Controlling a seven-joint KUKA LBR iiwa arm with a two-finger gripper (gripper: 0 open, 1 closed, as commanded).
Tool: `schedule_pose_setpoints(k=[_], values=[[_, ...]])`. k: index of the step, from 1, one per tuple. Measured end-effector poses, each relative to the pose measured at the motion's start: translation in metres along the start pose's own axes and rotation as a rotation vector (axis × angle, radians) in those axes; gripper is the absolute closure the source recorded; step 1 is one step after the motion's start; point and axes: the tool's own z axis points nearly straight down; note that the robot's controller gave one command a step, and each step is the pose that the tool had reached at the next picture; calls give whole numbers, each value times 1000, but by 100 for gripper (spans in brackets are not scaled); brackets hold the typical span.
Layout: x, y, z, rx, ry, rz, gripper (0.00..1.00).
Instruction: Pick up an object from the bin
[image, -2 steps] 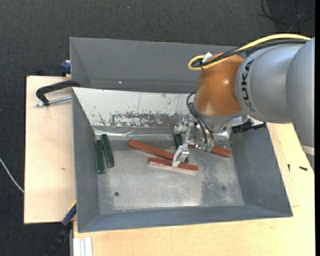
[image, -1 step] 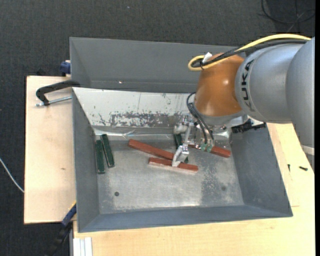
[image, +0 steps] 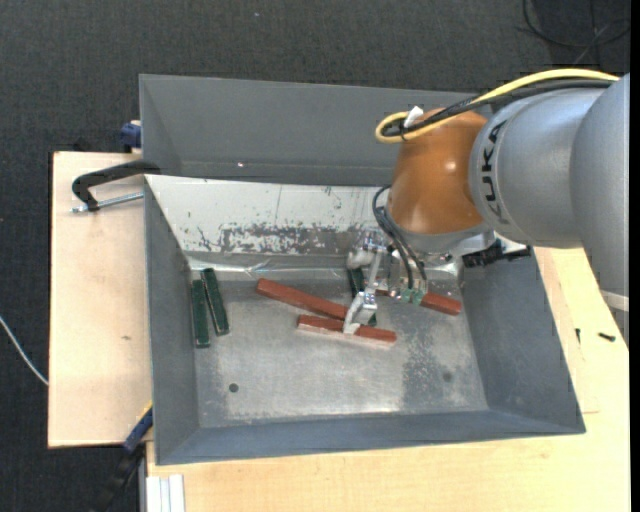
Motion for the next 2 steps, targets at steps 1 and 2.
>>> schedule_pose_setpoints(k=[1, 2], values=[[-3, 33, 31, -2, 5, -32, 100], [-3, 33, 31, -2, 5, -32, 100]])
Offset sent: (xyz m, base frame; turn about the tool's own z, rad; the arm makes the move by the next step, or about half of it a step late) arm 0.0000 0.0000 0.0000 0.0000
